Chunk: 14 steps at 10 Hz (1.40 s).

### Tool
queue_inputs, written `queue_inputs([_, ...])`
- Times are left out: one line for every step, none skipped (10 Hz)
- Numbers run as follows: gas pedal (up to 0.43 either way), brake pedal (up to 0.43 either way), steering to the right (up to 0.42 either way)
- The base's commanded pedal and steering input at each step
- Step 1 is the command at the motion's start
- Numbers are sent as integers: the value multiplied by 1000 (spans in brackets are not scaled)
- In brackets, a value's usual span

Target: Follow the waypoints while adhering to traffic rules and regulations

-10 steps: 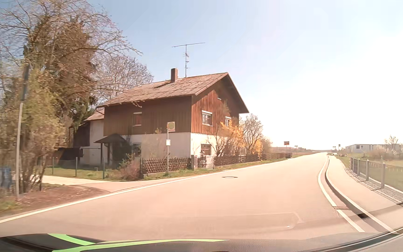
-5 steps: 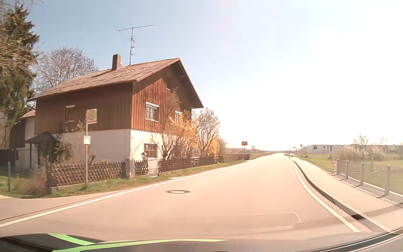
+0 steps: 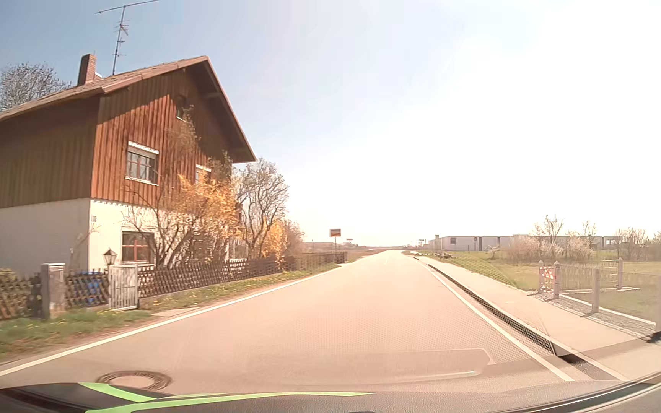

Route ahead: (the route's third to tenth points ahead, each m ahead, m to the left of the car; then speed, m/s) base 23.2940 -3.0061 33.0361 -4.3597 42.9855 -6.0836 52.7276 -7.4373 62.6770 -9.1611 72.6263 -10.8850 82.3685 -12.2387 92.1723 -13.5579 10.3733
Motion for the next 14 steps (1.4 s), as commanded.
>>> queue_inputs([287, 0, 97])
queue_inputs([299, 0, 90])
queue_inputs([311, 0, 79])
queue_inputs([331, 0, 67])
queue_inputs([331, 0, 58])
queue_inputs([350, 0, 48])
queue_inputs([370, 0, 39])
queue_inputs([378, 0, 28])
queue_inputs([398, 0, 20])
queue_inputs([398, 0, 9])
queue_inputs([409, 0, 5])
queue_inputs([409, 0, 4])
queue_inputs([421, 0, 4])
queue_inputs([421, 0, 4])
